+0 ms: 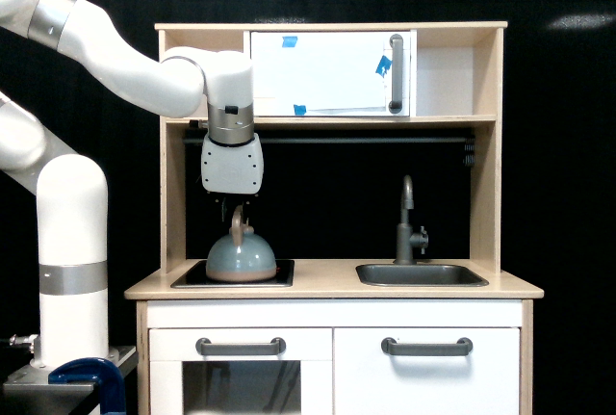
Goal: Place the teapot on the stove
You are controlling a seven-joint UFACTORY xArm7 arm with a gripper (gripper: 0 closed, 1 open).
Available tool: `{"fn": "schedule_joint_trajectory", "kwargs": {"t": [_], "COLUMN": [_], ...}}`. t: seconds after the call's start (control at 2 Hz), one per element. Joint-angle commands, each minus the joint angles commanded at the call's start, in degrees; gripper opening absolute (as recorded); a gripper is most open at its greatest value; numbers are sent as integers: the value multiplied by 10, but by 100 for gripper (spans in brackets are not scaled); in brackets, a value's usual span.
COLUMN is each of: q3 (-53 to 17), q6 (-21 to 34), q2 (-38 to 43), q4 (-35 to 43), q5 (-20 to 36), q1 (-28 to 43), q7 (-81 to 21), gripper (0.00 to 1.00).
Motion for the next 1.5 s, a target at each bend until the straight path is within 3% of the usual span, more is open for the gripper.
{"fn": "schedule_joint_trajectory", "kwargs": {"t": [0.5,1.0,1.5], "q3": [-4,-42,-142], "q6": [-8,43,190], "q2": [7,-4,-28], "q4": [3,37,136], "q5": [-1,-43,-137], "q1": [11,0,-37], "q7": [5,8,-18], "gripper": [100,100,100]}}
